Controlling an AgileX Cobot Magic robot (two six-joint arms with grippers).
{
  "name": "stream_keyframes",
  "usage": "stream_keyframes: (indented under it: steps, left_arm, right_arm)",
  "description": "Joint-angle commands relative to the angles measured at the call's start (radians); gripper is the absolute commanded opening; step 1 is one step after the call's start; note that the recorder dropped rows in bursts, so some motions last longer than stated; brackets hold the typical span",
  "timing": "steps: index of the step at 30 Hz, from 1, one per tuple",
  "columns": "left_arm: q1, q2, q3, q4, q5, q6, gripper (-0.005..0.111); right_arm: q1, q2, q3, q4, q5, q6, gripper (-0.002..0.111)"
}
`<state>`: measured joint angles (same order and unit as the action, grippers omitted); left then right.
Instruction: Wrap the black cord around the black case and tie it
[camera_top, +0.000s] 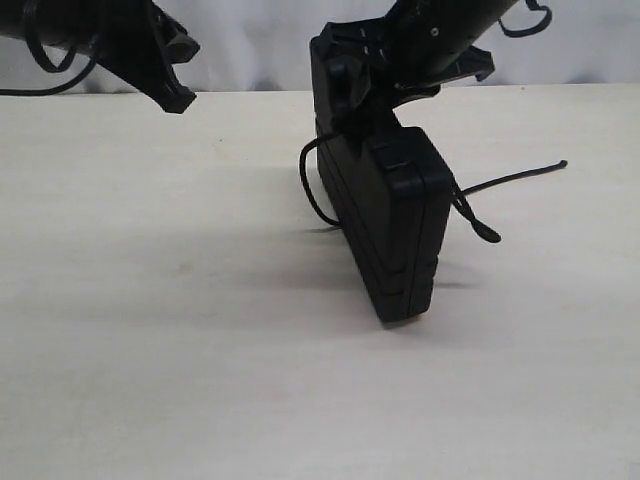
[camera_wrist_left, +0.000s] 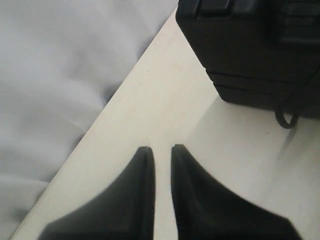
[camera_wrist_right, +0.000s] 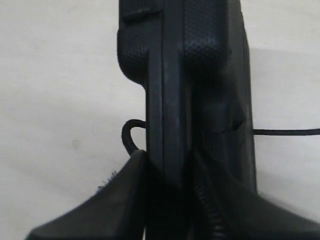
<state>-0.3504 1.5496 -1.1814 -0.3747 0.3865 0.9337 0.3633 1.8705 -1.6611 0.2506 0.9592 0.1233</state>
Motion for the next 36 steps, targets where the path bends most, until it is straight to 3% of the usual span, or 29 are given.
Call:
stream_keyframes:
  steps: [1, 14, 22, 29, 36]
  left_arm:
    - [0.002, -0.006, -0.007, -0.005, 0.001, -0.018, 0.003]
    - [0.002, -0.006, -0.007, -0.005, 0.023, -0.018, 0.000]
    - [0.002, -0.006, -0.007, -0.007, 0.029, -0.018, 0.000]
    - [0.002, -0.006, -0.005, -0.002, 0.045, -0.016, 0.000]
    - [0.002, -0.005, 0.084, 0.005, -0.059, 0.042, 0.000]
  right_arm:
    - [0.000, 0.020, 0.032, 0.049, -0.006, -0.023, 0.004]
    - [0.151, 0.020, 0.097, 0.036, -0.215, 0.013, 0.004]
    - [0.204, 0.022, 0.193, 0.057, -0.401, 0.035, 0.004]
    - [0.239, 0.109, 0.210, 0.086, -0.446, 0.038, 0.004]
    - [0.241, 0.182, 0.210, 0.108, -0.474, 0.024, 0.004]
